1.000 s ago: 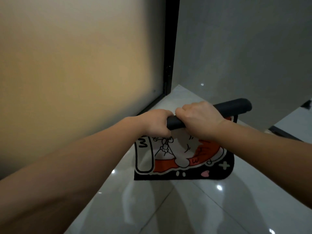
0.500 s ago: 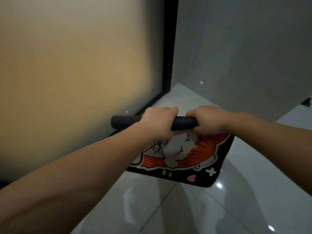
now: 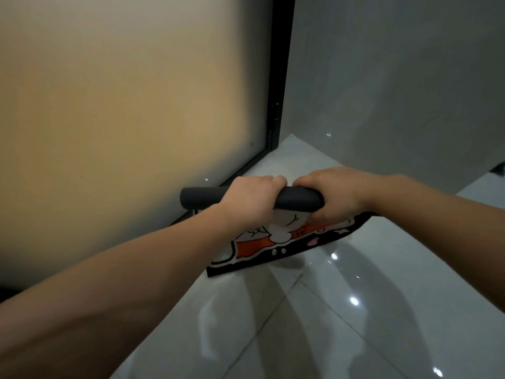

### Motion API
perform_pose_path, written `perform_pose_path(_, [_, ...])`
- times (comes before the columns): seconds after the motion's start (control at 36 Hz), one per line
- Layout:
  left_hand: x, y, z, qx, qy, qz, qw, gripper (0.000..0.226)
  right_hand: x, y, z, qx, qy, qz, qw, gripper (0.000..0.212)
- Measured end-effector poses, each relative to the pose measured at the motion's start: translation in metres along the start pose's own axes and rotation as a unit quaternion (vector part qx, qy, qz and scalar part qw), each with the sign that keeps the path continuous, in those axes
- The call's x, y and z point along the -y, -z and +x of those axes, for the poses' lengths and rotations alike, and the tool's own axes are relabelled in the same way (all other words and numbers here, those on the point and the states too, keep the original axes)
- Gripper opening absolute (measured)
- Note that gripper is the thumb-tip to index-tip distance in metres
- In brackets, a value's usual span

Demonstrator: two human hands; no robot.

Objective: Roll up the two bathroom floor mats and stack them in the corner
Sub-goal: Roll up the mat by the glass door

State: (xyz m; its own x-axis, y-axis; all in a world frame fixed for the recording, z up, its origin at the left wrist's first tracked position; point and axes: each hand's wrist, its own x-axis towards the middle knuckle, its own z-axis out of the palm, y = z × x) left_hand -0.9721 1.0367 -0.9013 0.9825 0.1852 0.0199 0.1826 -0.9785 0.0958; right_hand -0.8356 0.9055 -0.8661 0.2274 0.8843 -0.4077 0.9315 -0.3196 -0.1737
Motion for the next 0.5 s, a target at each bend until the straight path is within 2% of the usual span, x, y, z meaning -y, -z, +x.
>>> perform_pose_path(0.06, [-0.001, 0.001, 0.001, -0.031, -0.020, 0.012, 0.999, 0.027, -0.001, 0.001, -0.002, 0.025, -0.019, 0.063, 0.998, 0.043])
perform_pose_path(0.11, [0.000, 0.002, 0.003, -0.035, -0.035, 0.024, 0.998, 0.027, 0.000, -0.001, -0.002, 0.014, -0.028, 0.062, 0.998, 0.034])
perform_pose_path(0.17, [0.003, 0.004, 0.005, -0.015, -0.029, 0.027, 0.999, 0.031, 0.003, -0.005, -0.003, -0.033, -0.023, -0.002, 0.999, 0.028])
perform_pose_path(0.22, [0.006, 0.008, 0.008, 0.038, -0.008, 0.015, 0.999, 0.040, 0.005, -0.009, -0.004, -0.100, 0.000, -0.104, 0.990, 0.026])
perform_pose_path(0.31, [0.006, 0.013, 0.006, 0.136, 0.019, -0.102, 0.985, 0.051, 0.004, -0.012, -0.008, -0.196, 0.063, -0.226, 0.952, 0.019])
perform_pose_path(0.39, [0.007, 0.013, 0.005, 0.141, 0.028, -0.175, 0.974, 0.048, 0.000, -0.017, -0.008, -0.268, 0.112, -0.253, 0.923, 0.019])
perform_pose_path(0.44, [0.008, 0.010, 0.005, 0.127, 0.030, -0.147, 0.980, 0.040, 0.000, -0.022, -0.006, -0.258, 0.103, -0.243, 0.930, 0.024])
perform_pose_path(0.5, [0.009, 0.008, 0.004, 0.105, 0.032, -0.101, 0.989, 0.032, 0.003, -0.022, -0.005, -0.211, 0.073, -0.224, 0.949, 0.039])
